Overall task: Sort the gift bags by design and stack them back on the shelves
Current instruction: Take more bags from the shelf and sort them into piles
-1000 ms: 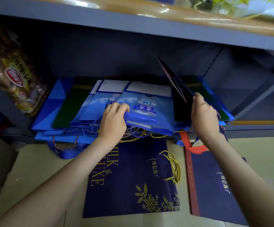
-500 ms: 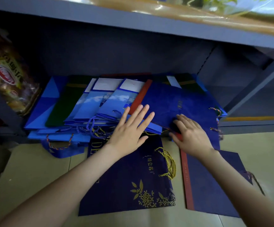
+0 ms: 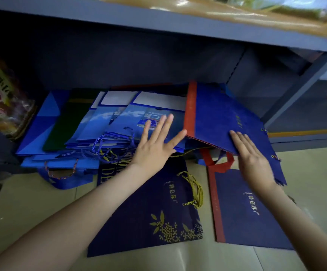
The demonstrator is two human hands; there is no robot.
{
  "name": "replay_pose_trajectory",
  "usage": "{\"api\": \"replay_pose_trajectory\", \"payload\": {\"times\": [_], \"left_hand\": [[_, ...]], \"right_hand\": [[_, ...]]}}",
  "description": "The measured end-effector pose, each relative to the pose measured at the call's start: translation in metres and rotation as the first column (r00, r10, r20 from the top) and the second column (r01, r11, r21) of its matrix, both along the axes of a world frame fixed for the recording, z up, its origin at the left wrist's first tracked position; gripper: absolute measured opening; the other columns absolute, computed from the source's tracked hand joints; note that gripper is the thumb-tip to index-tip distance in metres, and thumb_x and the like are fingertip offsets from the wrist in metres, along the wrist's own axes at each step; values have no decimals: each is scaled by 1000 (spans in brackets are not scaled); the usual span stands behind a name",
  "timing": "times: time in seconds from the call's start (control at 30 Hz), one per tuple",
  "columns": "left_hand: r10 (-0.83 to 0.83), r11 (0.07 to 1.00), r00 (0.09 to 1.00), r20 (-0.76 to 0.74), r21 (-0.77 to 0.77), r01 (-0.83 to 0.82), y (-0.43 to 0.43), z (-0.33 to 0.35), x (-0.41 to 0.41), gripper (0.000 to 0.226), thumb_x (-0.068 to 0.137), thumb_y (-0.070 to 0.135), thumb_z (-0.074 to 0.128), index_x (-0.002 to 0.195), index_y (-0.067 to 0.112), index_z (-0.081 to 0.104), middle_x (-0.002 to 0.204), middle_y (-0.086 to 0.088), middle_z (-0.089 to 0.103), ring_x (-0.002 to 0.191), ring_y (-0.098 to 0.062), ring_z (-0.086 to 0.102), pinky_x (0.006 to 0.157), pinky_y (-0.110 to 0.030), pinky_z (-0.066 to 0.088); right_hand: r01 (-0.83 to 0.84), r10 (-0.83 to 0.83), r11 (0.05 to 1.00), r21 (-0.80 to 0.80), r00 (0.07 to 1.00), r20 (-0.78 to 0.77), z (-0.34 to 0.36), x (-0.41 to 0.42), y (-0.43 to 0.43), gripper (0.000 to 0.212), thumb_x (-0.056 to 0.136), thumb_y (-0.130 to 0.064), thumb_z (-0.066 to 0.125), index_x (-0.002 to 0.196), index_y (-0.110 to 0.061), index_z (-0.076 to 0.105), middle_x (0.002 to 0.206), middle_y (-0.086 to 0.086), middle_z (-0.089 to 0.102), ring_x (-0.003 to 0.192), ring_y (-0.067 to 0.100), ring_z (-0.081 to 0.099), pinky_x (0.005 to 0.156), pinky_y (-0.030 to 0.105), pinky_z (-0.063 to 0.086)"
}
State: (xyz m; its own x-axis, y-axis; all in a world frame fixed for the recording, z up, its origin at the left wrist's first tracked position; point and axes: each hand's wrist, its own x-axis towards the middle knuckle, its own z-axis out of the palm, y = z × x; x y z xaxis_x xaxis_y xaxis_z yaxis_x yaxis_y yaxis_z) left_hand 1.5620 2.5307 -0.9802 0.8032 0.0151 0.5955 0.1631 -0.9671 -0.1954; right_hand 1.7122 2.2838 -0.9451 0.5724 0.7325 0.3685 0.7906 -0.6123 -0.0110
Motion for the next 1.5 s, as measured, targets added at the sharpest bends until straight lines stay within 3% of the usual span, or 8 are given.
{"api": "replay_pose_trajectory", "payload": {"times": [0.27, 0.63, 0.8, 1.0, 1.13, 1.27, 1.4, 1.5], "left_hand": [[-688, 726, 716, 119, 108, 679, -137, 25, 36, 42, 100, 5, 30, 106, 5, 71, 109, -14, 69, 102, -27, 66, 94, -39, 50], [-683, 645, 629, -371, 97, 758, -228, -70, 64, 60, 100, 3, 6, 123, 2, 62, 121, -17, 64, 111, -29, 62, 98, -37, 48], [-637, 660, 548, -543, -17, 751, -242, -104, 58, 53, 96, 8, 17, 125, 6, 61, 120, -12, 65, 110, -23, 63, 93, -32, 50], [-448, 784, 352, -822, -172, 597, -242, -140, 64, 56, 101, 13, 22, 151, 4, -2, 158, -18, 4, 146, -30, 9, 116, -42, 14], [-387, 847, 206, -899, -258, 464, -226, -147, 77, 71, 95, 3, 39, 152, 11, -3, 159, -14, -3, 146, -27, 7, 116, -39, 13], [-507, 834, 510, -695, -246, 493, -200, -134, 78, 74, 84, 3, 55, 150, 6, 20, 157, -17, 17, 144, -27, 20, 117, -38, 9], [-523, 846, 825, -212, -242, 474, -161, -82, 78, 60, 80, 4, 59, 138, 2, 45, 147, -16, 40, 138, -27, 32, 117, -41, 21], [-326, 930, 945, -21, -190, 316, -115, -37, 71, 61, 82, 3, 55, 140, 2, 37, 149, -17, 31, 140, -31, 24, 118, -45, 17]], "right_hand": [[-74, 91, 983, -165, 991, 94, 2, -14, -132, 56, 86, 9, 26, 140, -3, 36, 137, 11, 48, 131, 29, 39, 118, 29, 16], [117, -177, 916, -385, 976, -124, -77, -16, -236, 99, 65, 23, 65, 148, -15, 27, 146, 15, 42, 136, 35, 35, 117, 33, 6], [12, -258, 811, -585, 905, -339, -114, -13, -250, 89, 92, 9, 39, 145, -28, -23, 152, -5, -18, 135, 8, -23, 101, 13, -26], [-29, -346, 728, -684, 847, -404, -149, 2, -231, 82, 100, -12, 39, 142, -31, -28, 152, -7, -25, 145, 17, -18, 116, 36, -7], [-99, -412, 594, -798, 815, -407, -169, 19, -221, 68, 102, -34, 38, 151, -32, -9, 161, -6, -4, 148, 18, -3, 117, 45, 6], [-43, -391, 695, -717, 815, -428, -167, 26, -208, 60, 101, -25, 40, 153, -26, 9, 159, -3, 13, 147, 18, 11, 117, 40, 12], [33, -139, 961, -276, 917, -375, -146, 37, -154, 66, 80, 1, 64, 141, -5, 41, 131, 21, 54, 119, 40, 53, 97, 51, 44], [-35, 45, 999, 39, 960, -278, -104, 36, -74, 56, 82, -4, 55, 137, 3, 41, 131, 23, 53, 121, 38, 50, 100, 47, 43]]}}
